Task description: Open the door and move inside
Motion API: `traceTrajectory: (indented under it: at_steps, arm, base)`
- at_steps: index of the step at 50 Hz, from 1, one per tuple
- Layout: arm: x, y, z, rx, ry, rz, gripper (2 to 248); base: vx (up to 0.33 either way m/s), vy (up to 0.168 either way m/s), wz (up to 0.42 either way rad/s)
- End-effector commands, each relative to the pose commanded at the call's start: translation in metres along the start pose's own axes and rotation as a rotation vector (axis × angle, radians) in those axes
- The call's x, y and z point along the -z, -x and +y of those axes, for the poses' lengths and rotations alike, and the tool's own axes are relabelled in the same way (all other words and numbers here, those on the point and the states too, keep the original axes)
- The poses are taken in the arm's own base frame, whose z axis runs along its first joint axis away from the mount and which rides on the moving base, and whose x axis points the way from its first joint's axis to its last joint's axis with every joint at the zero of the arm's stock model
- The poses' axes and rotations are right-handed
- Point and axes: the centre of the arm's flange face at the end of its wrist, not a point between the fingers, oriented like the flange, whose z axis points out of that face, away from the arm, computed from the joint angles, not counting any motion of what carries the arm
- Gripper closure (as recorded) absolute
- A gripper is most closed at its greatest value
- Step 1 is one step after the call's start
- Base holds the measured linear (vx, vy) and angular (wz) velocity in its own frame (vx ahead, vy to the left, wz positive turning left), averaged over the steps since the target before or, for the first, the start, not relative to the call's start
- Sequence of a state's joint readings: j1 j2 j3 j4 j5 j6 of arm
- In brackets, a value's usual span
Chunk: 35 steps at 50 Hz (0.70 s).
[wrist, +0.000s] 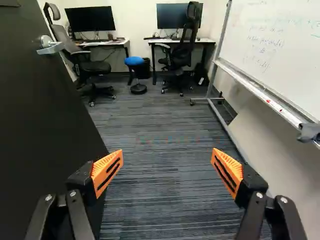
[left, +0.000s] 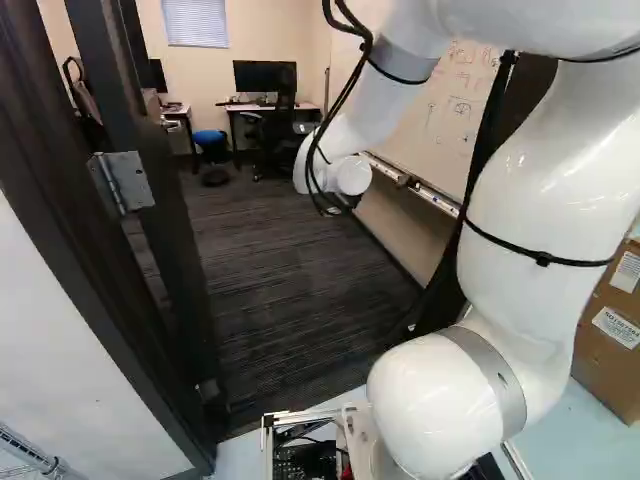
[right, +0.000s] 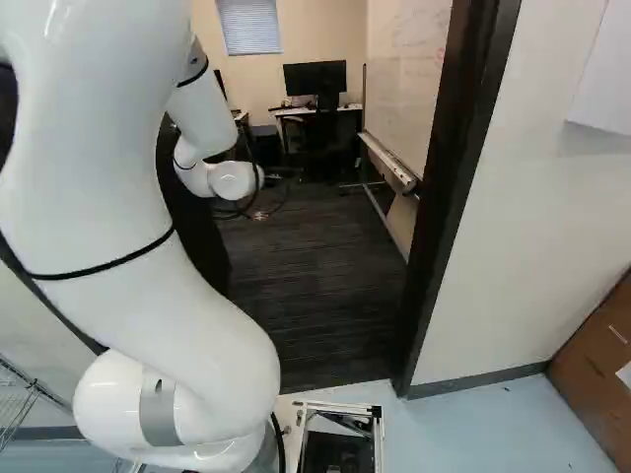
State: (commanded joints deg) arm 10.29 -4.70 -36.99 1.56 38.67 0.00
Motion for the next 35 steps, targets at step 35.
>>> traceTrajectory:
  at_steps: [35]
  arm:
    - [0.084,0.064,0.035,-0.018,0.077,0.001,3]
  base:
    - [0.000,0.000,0.000]
